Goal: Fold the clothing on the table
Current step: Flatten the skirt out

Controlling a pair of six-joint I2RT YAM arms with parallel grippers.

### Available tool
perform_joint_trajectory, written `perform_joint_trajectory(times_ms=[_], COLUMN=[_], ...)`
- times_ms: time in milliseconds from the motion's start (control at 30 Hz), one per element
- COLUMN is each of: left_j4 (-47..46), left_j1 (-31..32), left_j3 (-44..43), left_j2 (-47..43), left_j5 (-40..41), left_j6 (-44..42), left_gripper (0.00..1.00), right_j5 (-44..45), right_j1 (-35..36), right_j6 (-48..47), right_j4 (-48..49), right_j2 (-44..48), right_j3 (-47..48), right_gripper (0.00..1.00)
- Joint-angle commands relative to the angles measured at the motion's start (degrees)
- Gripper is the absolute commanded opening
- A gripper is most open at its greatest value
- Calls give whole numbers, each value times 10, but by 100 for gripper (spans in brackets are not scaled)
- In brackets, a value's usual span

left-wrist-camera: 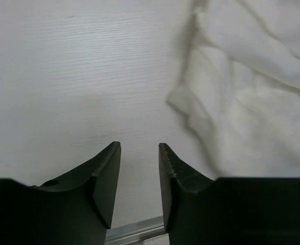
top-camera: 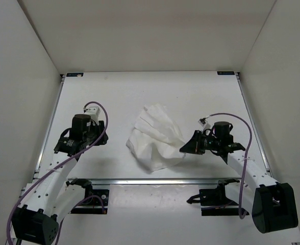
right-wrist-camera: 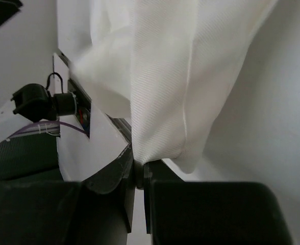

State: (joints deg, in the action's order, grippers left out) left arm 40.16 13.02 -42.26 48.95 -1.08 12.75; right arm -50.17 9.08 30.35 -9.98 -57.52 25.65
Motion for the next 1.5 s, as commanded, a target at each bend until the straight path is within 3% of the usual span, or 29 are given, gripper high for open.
perform_joint_trajectory(times_ms=[0,67,133,233,300,467,567,867,1100,1133,1200,1233,1333,1400,1467], left_j4=[-87,-185,-274,-351,-339,-381,-389,-359,-428,-433,-453,-455,-403,-314,-239], left_j1=[38,55,79,113,127,182,220,273,319,329,337,338,314,278,232], left_j3=[19,76,138,213,250,312,317,279,236,231,207,194,128,66,-39], left_j2=[-3,-11,-30,-60,-61,-71,-56,58,181,201,229,240,242,228,214], left_j5=[-166,-244,-302,-299,-282,-252,-205,-133,-101,-101,-101,-103,-105,-106,-103], left_j6=[91,168,287,378,398,475,491,458,468,469,466,459,411,364,319], left_gripper=[44,19,12,19,38,55,60,59,58,53,11,0,0,0,0], right_j5=[34,49,67,75,70,74,66,64,63,62,58,52,21,-2,-16], right_j1=[8,18,17,13,8,14,15,14,27,26,28,20,1,-22,-43], right_j6=[-26,-37,-45,-50,-52,-53,-51,-47,-46,-44,-46,-47,-43,-31,-26], right_j4=[-2,-4,0,8,23,50,62,83,96,93,94,90,73,70,59], right_j2=[25,21,14,11,9,1,-1,13,13,12,11,15,16,20,19], right_j3=[-20,-24,-26,-33,-41,-52,-56,-57,-61,-61,-57,-52,-17,33,79], right_gripper=[0,0,0,0,0,0,0,0,0,0,1,0,0,0,1])
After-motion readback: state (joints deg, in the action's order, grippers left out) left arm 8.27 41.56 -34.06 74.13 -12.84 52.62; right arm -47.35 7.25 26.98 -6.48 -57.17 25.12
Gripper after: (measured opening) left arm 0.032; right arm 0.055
